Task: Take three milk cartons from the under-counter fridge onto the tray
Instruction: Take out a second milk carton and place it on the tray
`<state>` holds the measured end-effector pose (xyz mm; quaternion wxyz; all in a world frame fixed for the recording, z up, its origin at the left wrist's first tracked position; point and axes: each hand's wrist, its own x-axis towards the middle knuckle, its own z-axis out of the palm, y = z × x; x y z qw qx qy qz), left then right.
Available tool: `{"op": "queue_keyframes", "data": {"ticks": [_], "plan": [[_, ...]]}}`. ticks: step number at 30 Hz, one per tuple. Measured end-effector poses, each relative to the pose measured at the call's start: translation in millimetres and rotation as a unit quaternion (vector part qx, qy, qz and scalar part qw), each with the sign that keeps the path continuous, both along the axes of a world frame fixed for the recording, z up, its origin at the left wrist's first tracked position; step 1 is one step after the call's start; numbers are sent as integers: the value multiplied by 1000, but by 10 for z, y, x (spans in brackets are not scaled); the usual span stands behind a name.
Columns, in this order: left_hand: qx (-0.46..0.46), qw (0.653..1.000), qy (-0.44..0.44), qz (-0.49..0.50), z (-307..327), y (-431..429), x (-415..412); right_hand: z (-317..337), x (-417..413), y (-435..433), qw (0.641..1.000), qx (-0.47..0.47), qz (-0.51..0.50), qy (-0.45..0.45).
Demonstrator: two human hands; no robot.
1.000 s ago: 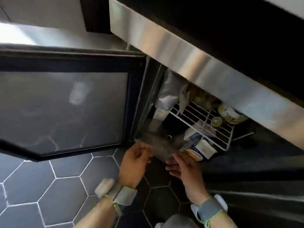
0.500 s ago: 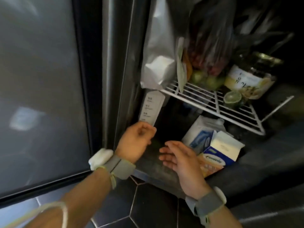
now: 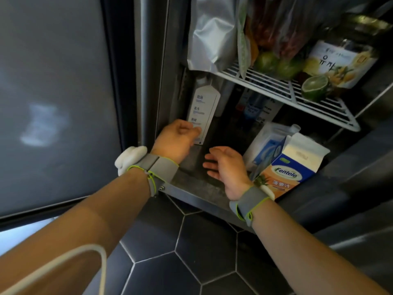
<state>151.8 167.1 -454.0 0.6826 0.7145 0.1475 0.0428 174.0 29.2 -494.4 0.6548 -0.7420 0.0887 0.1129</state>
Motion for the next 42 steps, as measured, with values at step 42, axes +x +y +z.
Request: {"op": "queue_keyframes", "data": {"ticks": [42], "plan": [[9, 1000, -10, 4, -339, 52, 8, -374, 1233, 509, 975, -166, -30, -148]]}}
